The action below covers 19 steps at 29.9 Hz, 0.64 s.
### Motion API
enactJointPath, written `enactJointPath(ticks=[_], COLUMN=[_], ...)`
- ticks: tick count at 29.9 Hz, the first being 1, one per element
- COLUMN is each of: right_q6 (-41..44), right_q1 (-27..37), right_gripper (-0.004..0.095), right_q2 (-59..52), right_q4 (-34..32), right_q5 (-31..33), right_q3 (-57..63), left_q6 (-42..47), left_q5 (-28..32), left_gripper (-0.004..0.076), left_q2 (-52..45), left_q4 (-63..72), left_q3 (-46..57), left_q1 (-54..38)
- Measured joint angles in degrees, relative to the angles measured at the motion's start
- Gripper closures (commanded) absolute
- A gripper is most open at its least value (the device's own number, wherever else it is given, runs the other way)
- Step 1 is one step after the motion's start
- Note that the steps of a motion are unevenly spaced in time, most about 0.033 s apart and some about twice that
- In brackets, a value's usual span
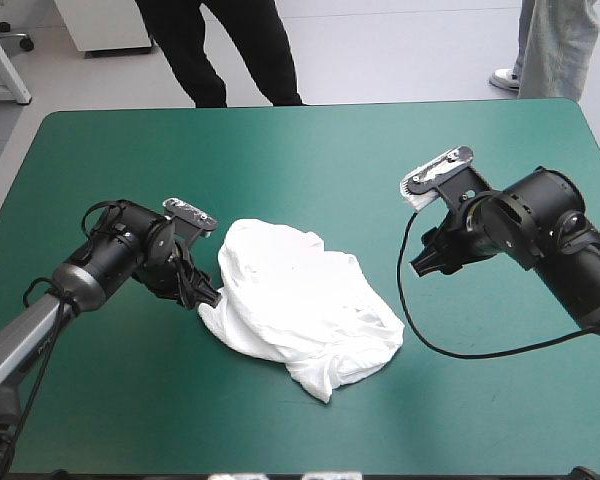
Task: Fold the cloth
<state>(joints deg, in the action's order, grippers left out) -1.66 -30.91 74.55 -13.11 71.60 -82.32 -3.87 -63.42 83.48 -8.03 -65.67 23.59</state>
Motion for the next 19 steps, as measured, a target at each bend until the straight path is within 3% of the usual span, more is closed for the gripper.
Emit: enactJointPath(ticks=[14, 17, 19], right_q6=[0.4, -0.5, -1.3], right_q1=[0.1, 0.1, 0.2], right_gripper=[0.0327, 0.0327, 0.0327], right_q2=[-0.4, -0.4, -0.4], right_q4=[-0.1, 0.2, 1.2], right_q5=[-0.1, -1.0, -3.5], right_q3=[3.1, 7.0, 10.1], left_q6=[-3.4, -3.6, -3.7], left_q5=[5.3, 5.3, 5.0], left_gripper=[0.0273, 0.035, 0.0449], left_q2=[13.1, 14.0, 14.3], left_q4=[7.6, 8.0, 8.9], left_q3=[0.4, 0.1, -0.1], left_q1=[-0.3, -0.3, -0.3])
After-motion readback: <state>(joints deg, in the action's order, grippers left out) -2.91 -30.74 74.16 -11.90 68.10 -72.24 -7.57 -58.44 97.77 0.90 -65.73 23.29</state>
